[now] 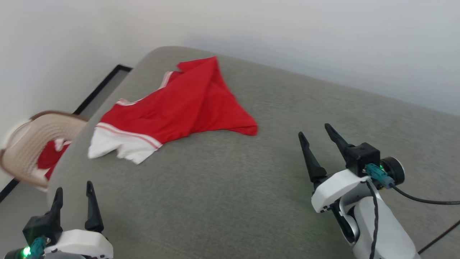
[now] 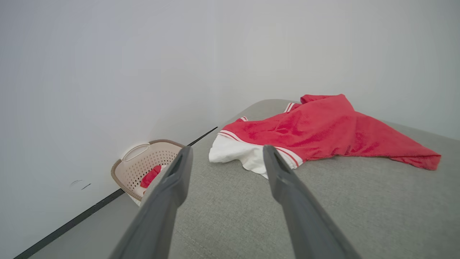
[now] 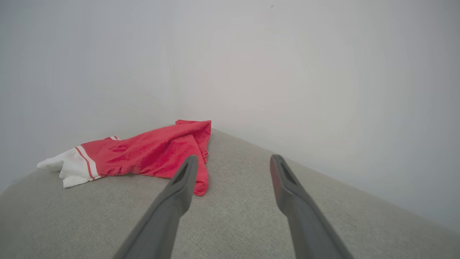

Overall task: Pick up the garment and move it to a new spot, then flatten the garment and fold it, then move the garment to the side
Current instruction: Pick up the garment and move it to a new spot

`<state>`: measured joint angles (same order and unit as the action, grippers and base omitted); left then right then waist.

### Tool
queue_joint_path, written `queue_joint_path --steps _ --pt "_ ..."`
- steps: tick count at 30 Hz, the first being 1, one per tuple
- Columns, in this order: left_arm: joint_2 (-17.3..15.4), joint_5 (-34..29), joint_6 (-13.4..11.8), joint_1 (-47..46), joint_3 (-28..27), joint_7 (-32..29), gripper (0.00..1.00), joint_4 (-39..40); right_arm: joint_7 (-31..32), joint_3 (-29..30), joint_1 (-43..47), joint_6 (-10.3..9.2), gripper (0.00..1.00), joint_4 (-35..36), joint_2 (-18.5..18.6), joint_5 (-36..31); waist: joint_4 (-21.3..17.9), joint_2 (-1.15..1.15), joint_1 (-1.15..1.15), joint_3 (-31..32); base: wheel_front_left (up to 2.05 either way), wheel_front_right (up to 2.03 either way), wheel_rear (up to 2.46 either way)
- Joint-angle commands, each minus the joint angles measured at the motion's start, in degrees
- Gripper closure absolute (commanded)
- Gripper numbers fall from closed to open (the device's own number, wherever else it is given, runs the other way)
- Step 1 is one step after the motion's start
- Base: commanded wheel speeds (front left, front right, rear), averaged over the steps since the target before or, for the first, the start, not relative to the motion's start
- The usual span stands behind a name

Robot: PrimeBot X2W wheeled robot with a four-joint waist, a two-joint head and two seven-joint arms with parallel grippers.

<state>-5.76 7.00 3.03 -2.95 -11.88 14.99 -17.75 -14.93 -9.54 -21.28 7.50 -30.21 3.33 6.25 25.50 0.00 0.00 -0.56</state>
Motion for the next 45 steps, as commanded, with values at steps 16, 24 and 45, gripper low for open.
queue_joint_path --steps 16,24,45 --pt "-3.66 0.50 4.05 -8.89 3.46 0.22 0.00 -3.33 -0.36 -3.32 -4.56 -0.03 0.00 -0.64 -0.31 -0.33 -6.16 0.00 0.00 -7.02 0.00 0.00 0.00" --pt "-16.93 12.38 4.37 -28.92 13.66 -3.32 0.00 -20.44 -0.36 -4.40 -8.02 -0.03 0.00 -0.26 -0.35 -2.55 -15.34 0.00 0.00 -15.93 0.00 0.00 0.00" --pt "-37.59 50.40 4.43 -43.07 37.57 -36.96 0.00 -33.48 -0.36 -8.82 -12.66 -0.03 0.00 9.33 -0.42 -4.44 -28.59 0.00 0.00 -30.59 0.00 0.00 0.00"
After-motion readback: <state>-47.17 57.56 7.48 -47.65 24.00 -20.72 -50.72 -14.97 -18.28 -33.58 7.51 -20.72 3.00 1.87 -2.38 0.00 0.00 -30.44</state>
